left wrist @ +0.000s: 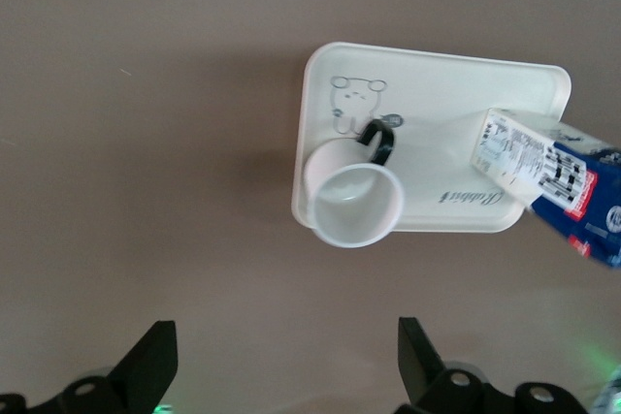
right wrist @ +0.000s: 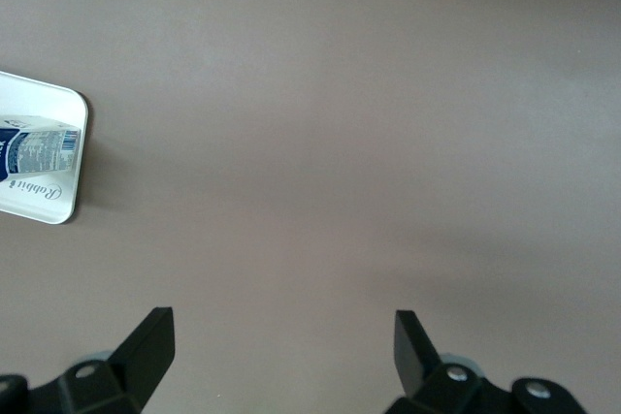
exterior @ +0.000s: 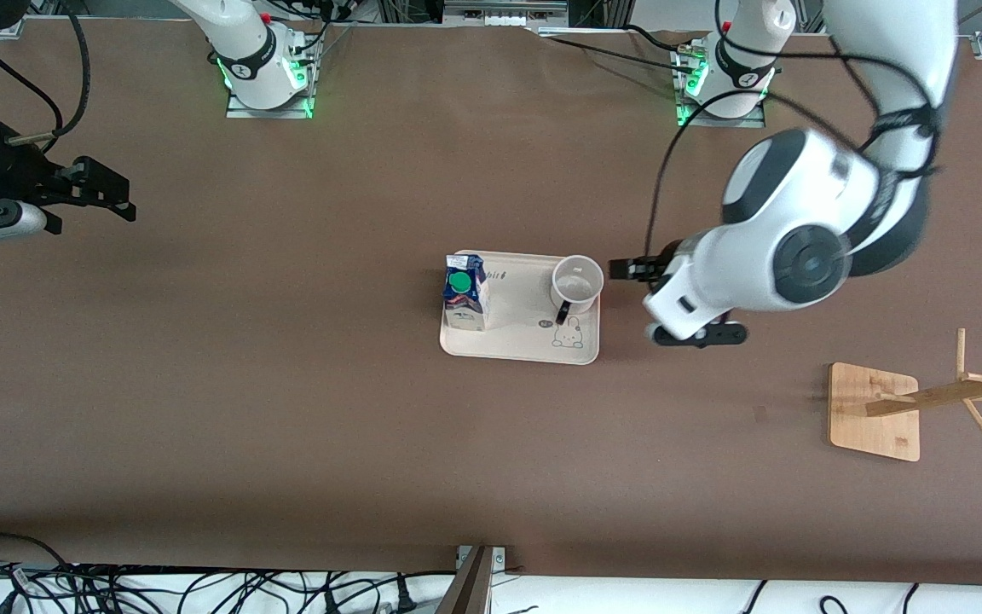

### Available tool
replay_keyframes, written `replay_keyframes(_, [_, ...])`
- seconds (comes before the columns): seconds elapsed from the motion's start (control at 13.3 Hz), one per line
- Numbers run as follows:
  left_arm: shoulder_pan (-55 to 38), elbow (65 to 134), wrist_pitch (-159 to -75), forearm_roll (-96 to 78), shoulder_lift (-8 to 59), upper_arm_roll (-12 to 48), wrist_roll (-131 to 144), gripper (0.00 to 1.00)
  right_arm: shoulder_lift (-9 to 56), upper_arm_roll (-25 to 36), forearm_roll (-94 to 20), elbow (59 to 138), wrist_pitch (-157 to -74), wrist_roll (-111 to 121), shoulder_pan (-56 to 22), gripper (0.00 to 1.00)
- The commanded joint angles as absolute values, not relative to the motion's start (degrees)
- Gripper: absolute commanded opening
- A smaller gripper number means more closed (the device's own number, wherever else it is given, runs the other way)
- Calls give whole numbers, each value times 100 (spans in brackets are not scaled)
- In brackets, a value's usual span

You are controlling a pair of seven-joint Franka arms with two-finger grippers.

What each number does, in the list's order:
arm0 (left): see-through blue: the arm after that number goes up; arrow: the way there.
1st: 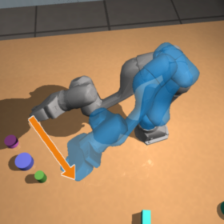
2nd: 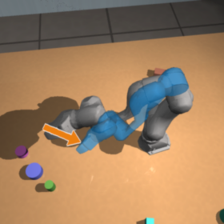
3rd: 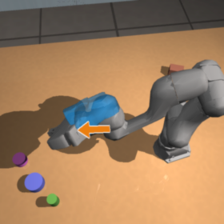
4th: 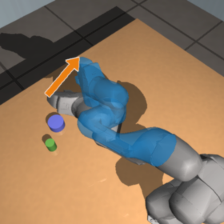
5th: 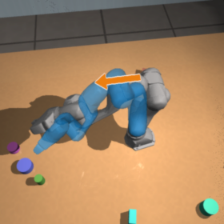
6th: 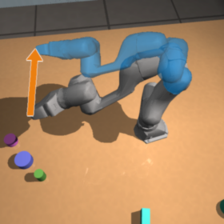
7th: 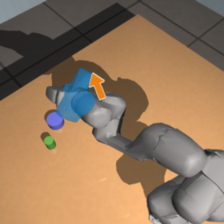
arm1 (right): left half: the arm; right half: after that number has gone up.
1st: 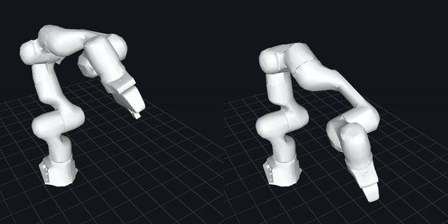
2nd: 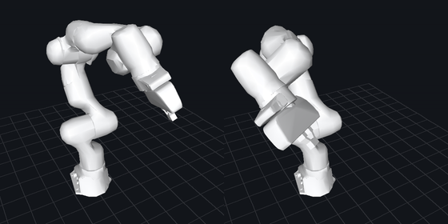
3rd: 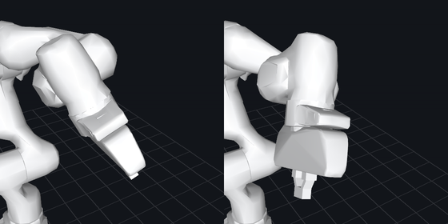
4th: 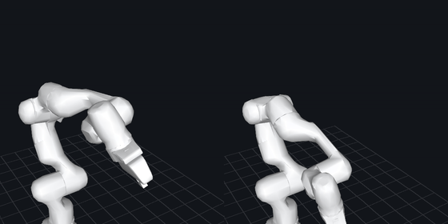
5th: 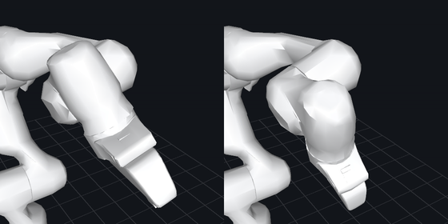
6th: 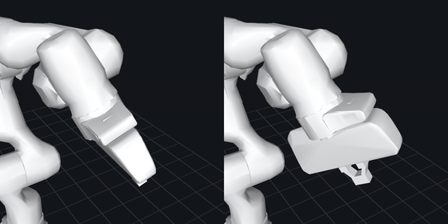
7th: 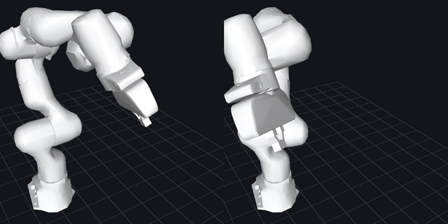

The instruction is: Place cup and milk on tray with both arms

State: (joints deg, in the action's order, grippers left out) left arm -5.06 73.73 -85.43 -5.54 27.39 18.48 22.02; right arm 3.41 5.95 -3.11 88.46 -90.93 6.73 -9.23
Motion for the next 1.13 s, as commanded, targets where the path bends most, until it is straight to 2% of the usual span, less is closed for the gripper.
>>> replay_keyframes(0.0, [-265, 7576, -8394, 76, 2137, 1819, 1416, 100, 316, 606, -396, 8789, -8991, 633, -932, 100])
replay_keyframes(0.23, [297, 7551, -8053, 299, 1635, 1828, -63, 100, 316, 615, -396, 8789, -8912, 624, -923, 100])
replay_keyframes(0.38, [291, 7760, -8068, 194, 1110, 1243, -579, 100, 316, 615, -396, 8789, -8921, 624, -932, 100])
replay_keyframes(0.53, [-148, 8661, -8767, 167, 347, 417, -580, 100, 325, 615, -396, 8789, -8921, 624, -923, 100])
replay_keyframes(0.68, [-211, 9567, -9455, 132, -366, 159, -563, 100, 316, 615, -396, 8789, -8912, 615, -932, 100])
replay_keyframes(1.06, [-501, 9940, -9501, 97, -519, -52, -193, 100, 316, 615, -396, 8789, -8921, 615, -923, 100])
